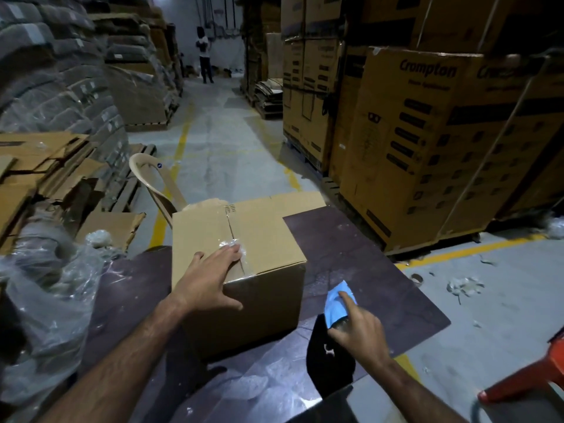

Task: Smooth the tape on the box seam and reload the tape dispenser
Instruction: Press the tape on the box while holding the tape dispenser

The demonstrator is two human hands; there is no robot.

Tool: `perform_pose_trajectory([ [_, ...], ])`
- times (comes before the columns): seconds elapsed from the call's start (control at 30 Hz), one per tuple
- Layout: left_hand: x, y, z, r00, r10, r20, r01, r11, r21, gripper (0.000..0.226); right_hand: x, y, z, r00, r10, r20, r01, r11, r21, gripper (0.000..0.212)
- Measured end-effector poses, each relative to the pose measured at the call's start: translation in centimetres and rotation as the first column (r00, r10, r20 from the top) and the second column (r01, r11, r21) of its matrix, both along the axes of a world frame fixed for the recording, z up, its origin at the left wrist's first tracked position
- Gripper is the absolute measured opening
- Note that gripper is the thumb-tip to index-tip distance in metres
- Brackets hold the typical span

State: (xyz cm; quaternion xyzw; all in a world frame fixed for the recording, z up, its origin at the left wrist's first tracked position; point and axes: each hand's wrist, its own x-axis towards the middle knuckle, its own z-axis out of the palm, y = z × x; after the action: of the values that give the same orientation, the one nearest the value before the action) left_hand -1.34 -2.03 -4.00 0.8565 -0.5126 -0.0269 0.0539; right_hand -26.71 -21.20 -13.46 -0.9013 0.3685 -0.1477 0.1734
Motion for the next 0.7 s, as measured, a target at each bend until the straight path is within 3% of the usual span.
perform_pose_trajectory([
  [0.2,-0.7,-0.7,-0.3,0.999,0.049,0.011,-0.048,0.998,-0.041,0.117,1.5,-4.1,-3.1,0.945,0.179,-0.275,-0.235,0.954,-0.185,0.076],
  [0.5,-0.8,-1.0,-0.5,0.996,0.085,0.012,-0.084,0.996,-0.028,0.121,3.1,-4.6,-4.7,0.891,0.240,-0.386,-0.303,0.947,-0.110,0.073],
  [0.7,-0.9,-1.0,-0.5,0.996,0.088,0.028,-0.087,0.996,-0.025,0.121,4.2,-4.8,-5.5,0.856,0.265,-0.443,-0.294,0.956,0.003,0.085],
])
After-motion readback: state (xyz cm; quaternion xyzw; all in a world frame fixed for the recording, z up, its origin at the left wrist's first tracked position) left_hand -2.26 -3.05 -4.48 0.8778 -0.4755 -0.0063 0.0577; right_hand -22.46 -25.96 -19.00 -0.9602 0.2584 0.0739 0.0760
